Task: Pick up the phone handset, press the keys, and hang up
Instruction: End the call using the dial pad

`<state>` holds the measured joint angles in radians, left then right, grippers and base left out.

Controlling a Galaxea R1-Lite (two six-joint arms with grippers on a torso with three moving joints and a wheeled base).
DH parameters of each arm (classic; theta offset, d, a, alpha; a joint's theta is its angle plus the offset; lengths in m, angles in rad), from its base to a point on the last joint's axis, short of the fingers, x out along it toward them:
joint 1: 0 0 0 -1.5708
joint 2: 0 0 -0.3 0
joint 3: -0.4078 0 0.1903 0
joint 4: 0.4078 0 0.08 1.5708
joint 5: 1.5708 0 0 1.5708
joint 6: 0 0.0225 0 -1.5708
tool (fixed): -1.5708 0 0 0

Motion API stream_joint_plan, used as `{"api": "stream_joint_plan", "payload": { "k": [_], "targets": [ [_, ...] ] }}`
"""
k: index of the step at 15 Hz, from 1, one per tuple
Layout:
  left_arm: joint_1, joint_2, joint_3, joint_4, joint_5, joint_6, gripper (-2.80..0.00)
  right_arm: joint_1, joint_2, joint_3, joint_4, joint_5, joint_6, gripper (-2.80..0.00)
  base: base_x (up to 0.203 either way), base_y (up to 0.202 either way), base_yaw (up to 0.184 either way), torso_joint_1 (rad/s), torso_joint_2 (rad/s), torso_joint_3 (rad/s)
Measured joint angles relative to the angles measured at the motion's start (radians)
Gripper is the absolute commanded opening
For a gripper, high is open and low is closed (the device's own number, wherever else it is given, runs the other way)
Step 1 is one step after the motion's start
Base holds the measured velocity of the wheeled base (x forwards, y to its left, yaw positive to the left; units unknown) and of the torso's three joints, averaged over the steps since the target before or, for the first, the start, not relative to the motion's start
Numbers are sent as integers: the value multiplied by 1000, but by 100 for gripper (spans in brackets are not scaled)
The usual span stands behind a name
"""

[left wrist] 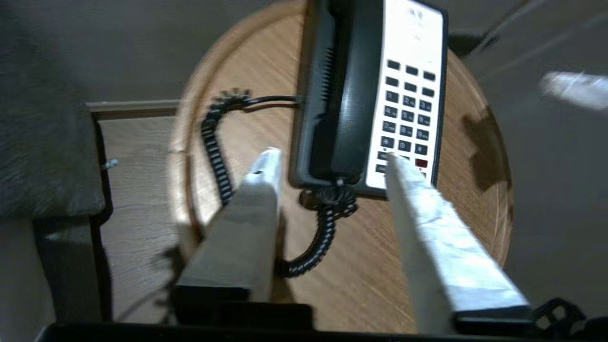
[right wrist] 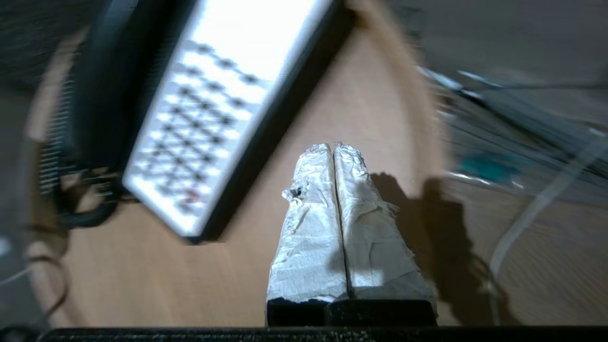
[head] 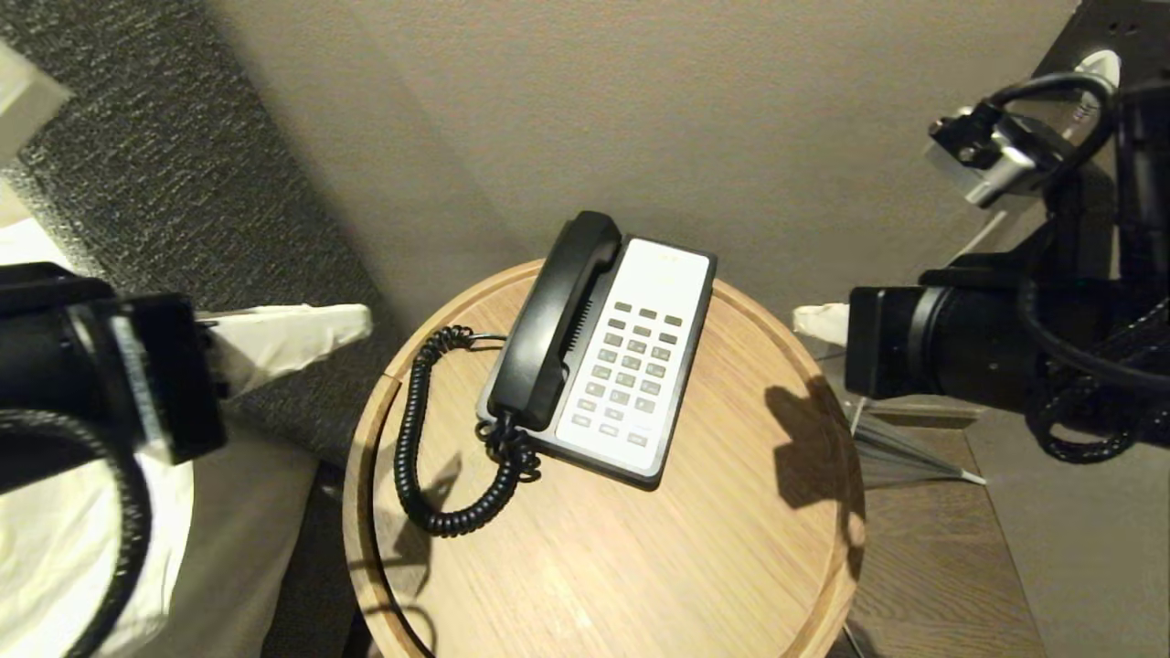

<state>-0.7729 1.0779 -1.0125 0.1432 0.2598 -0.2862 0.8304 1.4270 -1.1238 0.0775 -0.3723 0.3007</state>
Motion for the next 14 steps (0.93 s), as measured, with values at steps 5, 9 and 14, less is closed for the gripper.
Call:
{"api": "stream_joint_plan", "payload": {
  "k": [5, 9, 14],
  "targets": [
    [11, -156, 63, 3, -1, -39, -280, 176, 112, -57, 6, 12, 80, -280, 0, 0, 0, 0, 0, 0],
    [23, -219, 92, 9, -2, -47, -280, 212, 174, -50, 6, 14, 109, -280, 0, 0, 0, 0, 0, 0],
    [24, -239, 103, 7, -3, -48, -280, 214, 217, -47, 2, 15, 111, -280, 0, 0, 0, 0, 0, 0]
  ]
}}
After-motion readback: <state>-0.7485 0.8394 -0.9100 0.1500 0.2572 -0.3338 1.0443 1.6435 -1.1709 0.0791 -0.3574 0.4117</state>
